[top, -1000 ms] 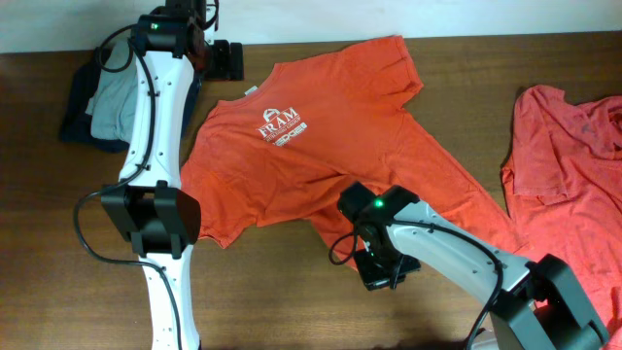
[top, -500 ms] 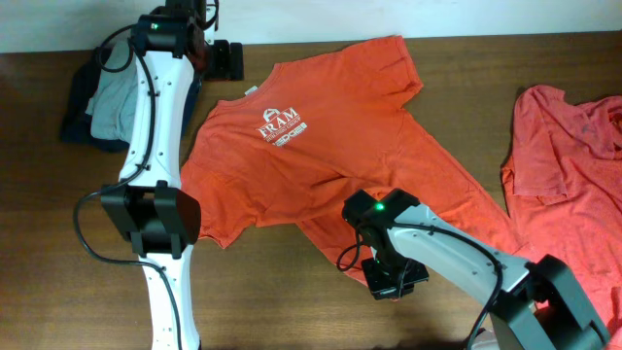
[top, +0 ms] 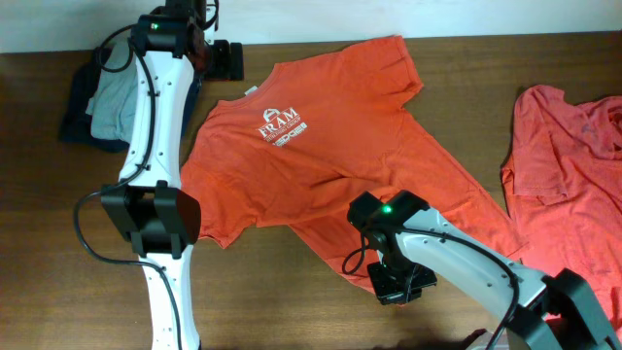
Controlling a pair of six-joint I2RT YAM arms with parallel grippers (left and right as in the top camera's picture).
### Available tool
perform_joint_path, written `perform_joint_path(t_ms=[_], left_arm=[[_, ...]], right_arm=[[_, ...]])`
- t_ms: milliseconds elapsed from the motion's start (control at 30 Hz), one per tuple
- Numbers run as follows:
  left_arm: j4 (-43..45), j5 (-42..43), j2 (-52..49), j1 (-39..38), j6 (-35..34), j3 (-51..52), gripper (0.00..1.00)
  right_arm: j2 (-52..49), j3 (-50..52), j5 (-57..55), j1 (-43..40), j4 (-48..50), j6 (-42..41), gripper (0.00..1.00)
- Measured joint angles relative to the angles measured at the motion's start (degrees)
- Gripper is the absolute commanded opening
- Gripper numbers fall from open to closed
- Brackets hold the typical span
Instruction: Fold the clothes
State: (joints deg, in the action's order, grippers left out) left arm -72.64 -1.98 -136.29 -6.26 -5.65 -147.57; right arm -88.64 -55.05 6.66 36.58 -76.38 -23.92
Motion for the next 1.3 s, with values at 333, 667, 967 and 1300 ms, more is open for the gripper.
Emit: perform_joint_path(t_ms=[333,667,967,1300], left_arm=[[0.00,0.00,0.00,0.02,0.00,0.00,0.99],[0.00,0.00,0.00,0.02,0.00,0.00,0.99],[0.00,0.00,0.00,0.02,0.00,0.00,0.99],[0.00,0.00,0.00,0.02,0.00,0.00,0.99]], right_arm=[[0.22,0.00,0.02,0.00,-1.18,-0.59,0.04],[4.33,0.07,0.02,0.00,-3.93,-2.36,0.04],[7.10,4.90,1.73,0.00,-3.72,-4.37,0.04],[7.10,11.67,5.75,0.02,0.24,-4.63,0.04]])
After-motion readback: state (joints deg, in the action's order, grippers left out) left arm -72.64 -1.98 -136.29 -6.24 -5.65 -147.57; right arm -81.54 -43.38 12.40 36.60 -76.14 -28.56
